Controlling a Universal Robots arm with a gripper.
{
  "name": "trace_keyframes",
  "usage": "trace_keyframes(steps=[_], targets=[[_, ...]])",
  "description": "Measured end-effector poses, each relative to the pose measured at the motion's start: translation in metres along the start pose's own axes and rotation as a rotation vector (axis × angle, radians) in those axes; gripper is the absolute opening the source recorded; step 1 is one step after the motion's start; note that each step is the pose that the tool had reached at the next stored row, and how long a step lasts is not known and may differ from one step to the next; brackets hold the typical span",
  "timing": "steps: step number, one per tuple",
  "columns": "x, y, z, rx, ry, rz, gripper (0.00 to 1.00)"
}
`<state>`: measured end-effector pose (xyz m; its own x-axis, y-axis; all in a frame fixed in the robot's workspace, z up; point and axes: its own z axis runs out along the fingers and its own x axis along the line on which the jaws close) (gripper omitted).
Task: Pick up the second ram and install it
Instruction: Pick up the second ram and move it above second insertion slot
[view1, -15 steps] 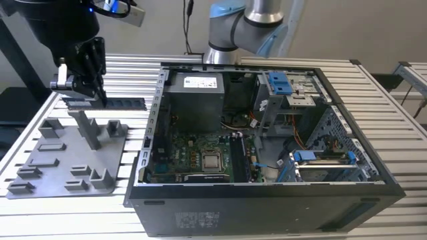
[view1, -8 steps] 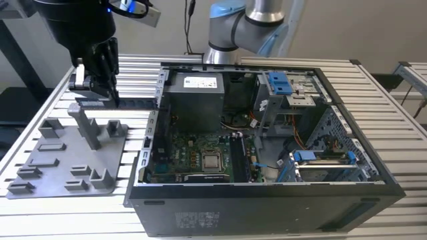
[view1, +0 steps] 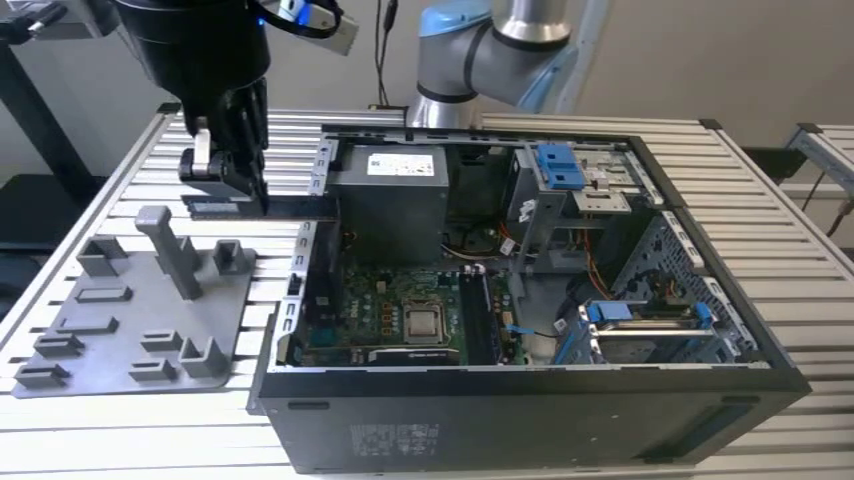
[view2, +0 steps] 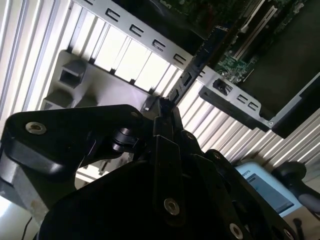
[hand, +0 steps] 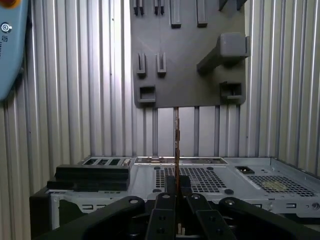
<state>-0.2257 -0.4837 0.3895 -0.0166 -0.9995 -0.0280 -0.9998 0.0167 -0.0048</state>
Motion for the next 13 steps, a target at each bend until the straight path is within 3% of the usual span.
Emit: trace_keyframes(steps=[13], targets=[[-0.0007, -0.0408, 0.0002, 0.0, 0.0, 0.0, 0.14]])
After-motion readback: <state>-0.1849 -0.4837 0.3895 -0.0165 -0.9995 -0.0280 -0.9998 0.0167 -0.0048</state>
